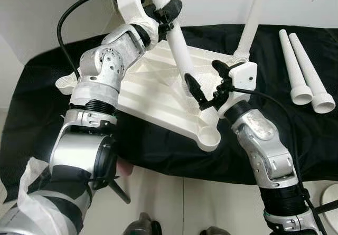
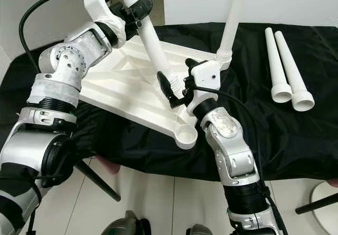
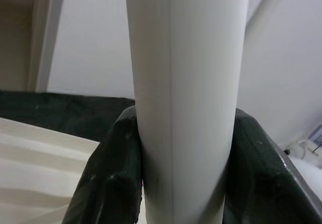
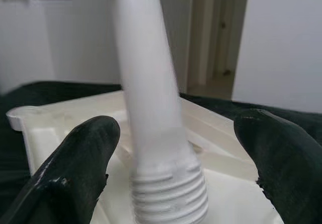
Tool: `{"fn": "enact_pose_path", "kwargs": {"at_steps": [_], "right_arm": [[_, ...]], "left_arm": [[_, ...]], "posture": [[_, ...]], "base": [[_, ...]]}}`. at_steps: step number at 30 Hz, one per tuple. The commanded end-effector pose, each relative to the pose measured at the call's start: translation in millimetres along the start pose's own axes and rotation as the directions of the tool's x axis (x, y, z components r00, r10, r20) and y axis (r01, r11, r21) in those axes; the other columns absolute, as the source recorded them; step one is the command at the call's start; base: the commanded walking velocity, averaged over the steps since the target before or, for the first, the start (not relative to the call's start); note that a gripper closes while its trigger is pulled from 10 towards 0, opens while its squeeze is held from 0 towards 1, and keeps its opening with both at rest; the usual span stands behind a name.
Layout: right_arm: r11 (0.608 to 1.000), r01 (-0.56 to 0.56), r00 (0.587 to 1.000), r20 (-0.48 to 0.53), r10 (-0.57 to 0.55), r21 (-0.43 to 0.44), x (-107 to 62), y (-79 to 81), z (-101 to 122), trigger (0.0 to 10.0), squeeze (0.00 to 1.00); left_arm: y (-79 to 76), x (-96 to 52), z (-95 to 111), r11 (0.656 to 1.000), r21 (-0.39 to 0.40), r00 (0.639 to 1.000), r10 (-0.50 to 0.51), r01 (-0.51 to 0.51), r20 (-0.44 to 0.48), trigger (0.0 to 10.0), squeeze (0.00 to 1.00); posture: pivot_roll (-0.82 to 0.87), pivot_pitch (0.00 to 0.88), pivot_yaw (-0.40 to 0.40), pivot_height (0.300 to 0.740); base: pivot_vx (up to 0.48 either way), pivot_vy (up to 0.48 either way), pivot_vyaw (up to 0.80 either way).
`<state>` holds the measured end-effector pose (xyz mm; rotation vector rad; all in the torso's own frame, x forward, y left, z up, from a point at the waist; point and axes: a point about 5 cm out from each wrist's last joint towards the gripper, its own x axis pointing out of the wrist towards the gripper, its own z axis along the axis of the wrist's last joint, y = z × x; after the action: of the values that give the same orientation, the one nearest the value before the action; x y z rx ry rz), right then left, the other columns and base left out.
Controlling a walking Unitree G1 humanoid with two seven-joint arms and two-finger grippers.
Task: Building children table
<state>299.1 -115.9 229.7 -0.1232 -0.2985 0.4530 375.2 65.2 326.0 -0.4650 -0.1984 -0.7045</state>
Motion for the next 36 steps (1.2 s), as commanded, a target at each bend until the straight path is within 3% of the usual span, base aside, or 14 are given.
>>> {"fn": "enact_pose_path", "kwargs": {"at_steps": [1, 6, 11, 14, 18, 36], "right_arm": [[1.000, 0.002, 1.000, -0.021, -0.002, -0.011, 4.3, 0.9, -1, 10.0, 0.00], [0.999, -0.001, 0.995, -0.100, -0.003, -0.041, 15.4, 1.6, -7, 10.0, 0.00], [0.998, 0.002, 0.994, -0.107, -0.008, -0.060, 20.1, 3.7, -7, 10.0, 0.00], [0.998, 0.012, 0.991, -0.135, -0.019, -0.056, 27.0, 5.3, -10, 10.0, 0.00], [0.998, 0.020, 0.990, -0.141, -0.029, -0.063, 32.1, 5.2, -10, 10.0, 0.00], [0.989, 0.048, 0.989, -0.133, -0.067, -0.142, 46.3, 2.8, -5, 10.0, 0.00]], "left_arm": [[-7.1, 0.3, 3, 0.999, 0.046, 1.000, -0.023, 0.022, 0.018, 10.0, 0.00], [-22.2, 1.6, -3, 0.991, 0.128, 0.998, -0.040, 0.034, 0.043, 10.0, 0.00], [-31.0, -0.1, -7, 0.984, 0.173, 0.997, -0.058, 0.049, 0.045, 10.0, 0.00], [-46.4, 0.3, -11, 0.968, 0.239, 0.994, -0.090, 0.073, 0.062, 10.0, 0.00], [-55.5, -1.3, -14, 0.956, 0.278, 0.991, -0.111, 0.088, 0.070, 10.0, 0.00], [-78.7, -2.0, -25, 0.923, 0.363, 0.983, -0.166, 0.128, 0.075, 10.0, 0.00]], "posture": [[-0.03, 0.015, 0.079, 0.740], [-0.02, 0.016, 0.071, 0.740], [-0.02, 0.016, 0.071, 0.740], [-0.02, 0.018, 0.069, 0.740], [-0.02, 0.018, 0.069, 0.740], [-0.01, 0.024, 0.071, 0.740]], "base": [[0.000, 0.000, 0.00], [0.000, 0.000, 0.00], [0.000, 0.000, 0.00], [0.000, 0.000, 0.00], [0.000, 0.000, 0.00], [0.000, 0.000, 0.00]]}}
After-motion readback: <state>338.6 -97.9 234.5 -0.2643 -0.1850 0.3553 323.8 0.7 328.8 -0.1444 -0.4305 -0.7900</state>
